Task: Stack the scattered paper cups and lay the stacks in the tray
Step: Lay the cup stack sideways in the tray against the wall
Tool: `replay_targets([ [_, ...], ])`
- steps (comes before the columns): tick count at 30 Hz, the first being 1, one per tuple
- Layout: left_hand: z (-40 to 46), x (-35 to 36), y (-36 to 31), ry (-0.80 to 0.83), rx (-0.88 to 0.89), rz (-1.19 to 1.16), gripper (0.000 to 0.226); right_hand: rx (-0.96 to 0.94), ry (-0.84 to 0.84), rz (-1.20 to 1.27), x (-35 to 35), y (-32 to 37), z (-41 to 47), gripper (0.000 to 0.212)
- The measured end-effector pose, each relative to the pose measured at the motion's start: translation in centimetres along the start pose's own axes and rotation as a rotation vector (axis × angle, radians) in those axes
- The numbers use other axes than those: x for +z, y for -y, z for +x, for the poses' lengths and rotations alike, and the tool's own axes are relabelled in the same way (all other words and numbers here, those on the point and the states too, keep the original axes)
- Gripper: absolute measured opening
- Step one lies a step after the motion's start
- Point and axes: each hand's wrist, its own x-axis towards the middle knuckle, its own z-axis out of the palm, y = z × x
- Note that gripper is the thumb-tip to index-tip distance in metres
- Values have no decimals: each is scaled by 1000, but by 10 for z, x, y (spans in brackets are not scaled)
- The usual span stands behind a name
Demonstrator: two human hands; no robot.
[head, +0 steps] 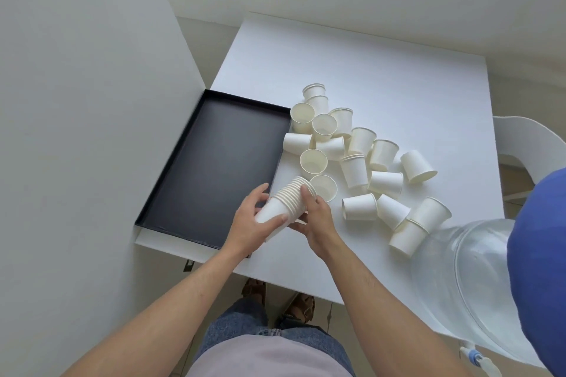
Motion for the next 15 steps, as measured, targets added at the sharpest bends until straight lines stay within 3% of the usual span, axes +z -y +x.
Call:
replay_targets([
  [3, 0, -23, 4, -187, 65, -6, 70, 26, 15, 39, 31, 3, 11, 45],
  [10, 21, -87, 20, -383, 123, -81, 66, 150, 101, 127, 117, 5, 38, 43],
  [12, 31, -103, 23, -439, 121, -65, 67, 125, 81, -33, 137, 4, 48, 42],
  [15, 50, -133, 30, -502, 99, -25, 68, -41, 38, -464, 165, -2, 60, 44],
])
